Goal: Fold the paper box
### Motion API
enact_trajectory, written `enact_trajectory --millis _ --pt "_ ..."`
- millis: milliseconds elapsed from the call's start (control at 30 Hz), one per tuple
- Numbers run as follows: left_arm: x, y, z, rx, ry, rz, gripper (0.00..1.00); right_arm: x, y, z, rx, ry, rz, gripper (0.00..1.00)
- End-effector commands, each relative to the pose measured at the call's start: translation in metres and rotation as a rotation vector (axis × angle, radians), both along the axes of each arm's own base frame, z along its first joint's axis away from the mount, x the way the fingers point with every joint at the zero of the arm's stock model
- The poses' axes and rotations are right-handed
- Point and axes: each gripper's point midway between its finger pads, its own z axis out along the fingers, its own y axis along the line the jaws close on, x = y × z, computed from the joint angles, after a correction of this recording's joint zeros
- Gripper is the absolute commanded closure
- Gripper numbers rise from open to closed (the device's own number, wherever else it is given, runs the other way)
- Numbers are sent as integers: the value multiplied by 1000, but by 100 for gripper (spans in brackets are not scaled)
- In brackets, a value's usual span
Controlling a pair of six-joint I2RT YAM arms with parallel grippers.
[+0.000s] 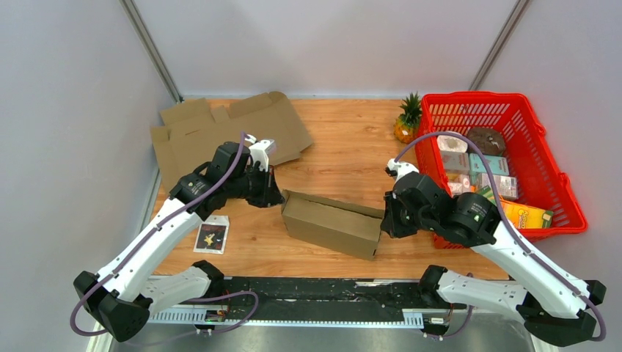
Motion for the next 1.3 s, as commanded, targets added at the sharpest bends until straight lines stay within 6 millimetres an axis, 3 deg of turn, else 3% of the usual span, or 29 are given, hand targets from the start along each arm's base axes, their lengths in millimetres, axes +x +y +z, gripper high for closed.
enact_trajectory --millis 0,167,467,733,833,900,933,967,1033,1067,1100,1133,1167,1200,1233,1267 --pt "-10 -4 -5 -12 50 -30 100 5 26 25 147 -3 -23 100" --pt "-11 -3 -6 -13 51 -29 100 8 27 15 138 6 -47 100" --pt "-12 -2 -9 -8 59 -26 100 14 28 20 166 -11 -90 100" --pt "-11 -1 -9 -16 46 -15 100 -7 -5 -30 -70 50 24 100" --pt "-12 -4 -7 -57 32 -6 100 -11 0 -35 -35 48 61 100" --pt "-12 -5 -10 -74 30 3 100 -10 14 -32 48 36 73 87" --pt "-13 -4 -8 -88 26 16 100 -7 19 -28 74 21 71 63" --pt "-13 -3 -13 -86 34 29 100 -2 20 -17 92 -10 53 56" --pt "-12 1 -10 -103 15 68 100 5 18 -3 112 -46 9 46" --pt "-13 3 -15 -100 19 82 100 13 14 13 126 -95 -36 35" --pt "-11 5 -15 -100 5 100 100 17 10 18 147 -103 -106 29" --pt "-12 7 -14 -111 0 112 100 19 0 23 167 -118 -185 16" --pt "-13 9 -18 -106 4 123 100 28 -10 27 182 -151 -286 10" --pt "-11 10 -18 -108 -2 135 100 26 -11 15 203 -127 -328 5" --pt "-13 11 -21 -108 1 140 100 30 0 31 344 -162 -344 1" --pt "-12 11 -21 -111 2 146 100 29 3 32 394 -165 -344 0"
